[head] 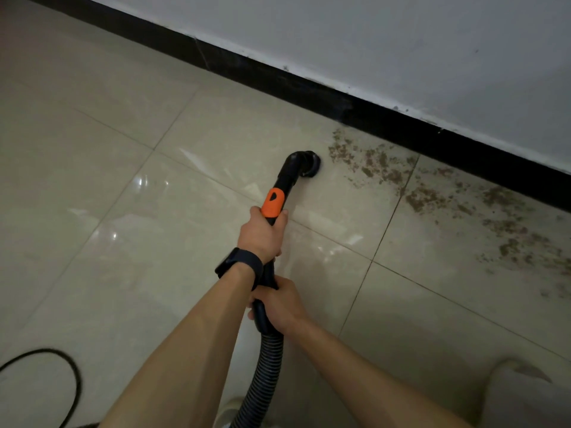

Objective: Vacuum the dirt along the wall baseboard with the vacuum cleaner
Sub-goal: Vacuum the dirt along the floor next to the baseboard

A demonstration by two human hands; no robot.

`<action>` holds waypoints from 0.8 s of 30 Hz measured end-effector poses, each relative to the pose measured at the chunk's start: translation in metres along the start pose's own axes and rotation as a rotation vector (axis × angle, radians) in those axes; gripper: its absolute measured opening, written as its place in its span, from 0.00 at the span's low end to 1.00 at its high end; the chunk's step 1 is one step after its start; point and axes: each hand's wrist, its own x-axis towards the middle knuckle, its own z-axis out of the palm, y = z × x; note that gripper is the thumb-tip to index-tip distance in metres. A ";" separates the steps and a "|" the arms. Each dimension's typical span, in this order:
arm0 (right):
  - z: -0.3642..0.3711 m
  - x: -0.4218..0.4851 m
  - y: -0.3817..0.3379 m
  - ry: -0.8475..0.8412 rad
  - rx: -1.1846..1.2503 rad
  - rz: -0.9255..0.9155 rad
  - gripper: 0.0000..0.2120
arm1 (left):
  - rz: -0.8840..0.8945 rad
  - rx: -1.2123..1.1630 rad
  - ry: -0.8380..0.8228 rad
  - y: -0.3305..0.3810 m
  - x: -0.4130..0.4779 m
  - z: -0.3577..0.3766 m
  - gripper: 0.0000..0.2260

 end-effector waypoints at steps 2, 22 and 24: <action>0.000 -0.005 0.004 0.002 0.003 0.005 0.06 | -0.001 0.016 0.006 -0.004 -0.006 0.001 0.19; -0.052 0.029 -0.041 0.032 -0.026 -0.040 0.07 | 0.026 -0.003 0.006 0.056 0.036 0.031 0.20; -0.055 0.032 -0.045 0.032 -0.030 -0.040 0.08 | 0.023 -0.006 0.009 0.060 0.039 0.032 0.20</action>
